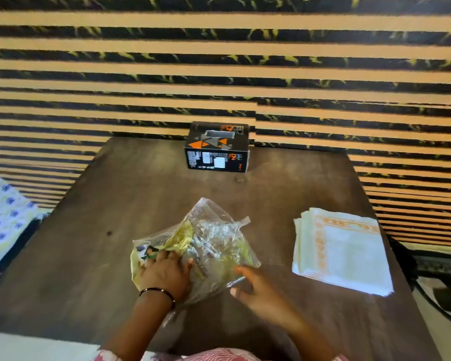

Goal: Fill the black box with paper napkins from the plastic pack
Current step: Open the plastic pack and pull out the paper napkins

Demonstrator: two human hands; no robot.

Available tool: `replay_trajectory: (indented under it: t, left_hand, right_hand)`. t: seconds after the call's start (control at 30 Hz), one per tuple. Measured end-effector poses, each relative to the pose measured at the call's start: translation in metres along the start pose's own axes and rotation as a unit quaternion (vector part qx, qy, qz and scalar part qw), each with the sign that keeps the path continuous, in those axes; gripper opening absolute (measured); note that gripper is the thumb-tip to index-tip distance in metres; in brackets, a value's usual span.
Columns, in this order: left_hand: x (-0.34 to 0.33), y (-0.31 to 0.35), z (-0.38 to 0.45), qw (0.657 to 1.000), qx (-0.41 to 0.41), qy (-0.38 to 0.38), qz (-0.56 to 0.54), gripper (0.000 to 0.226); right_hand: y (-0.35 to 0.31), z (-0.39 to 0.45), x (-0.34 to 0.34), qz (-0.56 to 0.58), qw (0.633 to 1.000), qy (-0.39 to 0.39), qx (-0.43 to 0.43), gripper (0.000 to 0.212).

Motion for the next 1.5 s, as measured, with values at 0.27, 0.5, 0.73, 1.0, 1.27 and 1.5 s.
replay_trajectory:
  t: [0.27,0.5,0.73,1.0,1.27,1.5]
  left_hand:
    - [-0.003,-0.08,0.0,0.991,-0.126,-0.04,-0.017,0.116]
    - [0.012,-0.138,0.004,0.996,-0.074,-0.029,0.041,0.076]
    - [0.028,-0.2,0.023,0.997,-0.061,-0.034,0.021,0.077]
    - [0.04,-0.25,0.058,0.997,-0.065,-0.028,0.01,0.067]
    - [0.057,-0.266,0.086,0.996,-0.074,-0.038,0.007,0.072]
    - [0.076,-0.246,0.077,0.996,-0.084,0.002,-0.003,0.059]
  right_hand:
    - [-0.041,0.076,-0.039,-0.187,0.978,0.06,0.071,0.045]
    - [-0.091,0.09,-0.107,-0.13,0.982,-0.005,0.133,0.017]
    - [-0.143,0.133,-0.139,-0.224,0.964,-0.015,0.141,0.023]
    - [-0.189,0.171,-0.175,-0.334,0.939,-0.041,0.068,0.069]
    - [-0.204,0.188,-0.188,-0.314,0.948,-0.027,0.047,0.072]
    - [-0.19,0.173,-0.172,-0.107,0.989,0.083,0.067,0.046]
Point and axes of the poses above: each hand's wrist, its own z-axis towards the middle knuckle, its own x-axis out of the back of the hand, y = z × x, the point moved 2 cm from there along z, towards the middle knuckle, and after that the axes turned 4 degrees about -y, right-handed, at the moved point
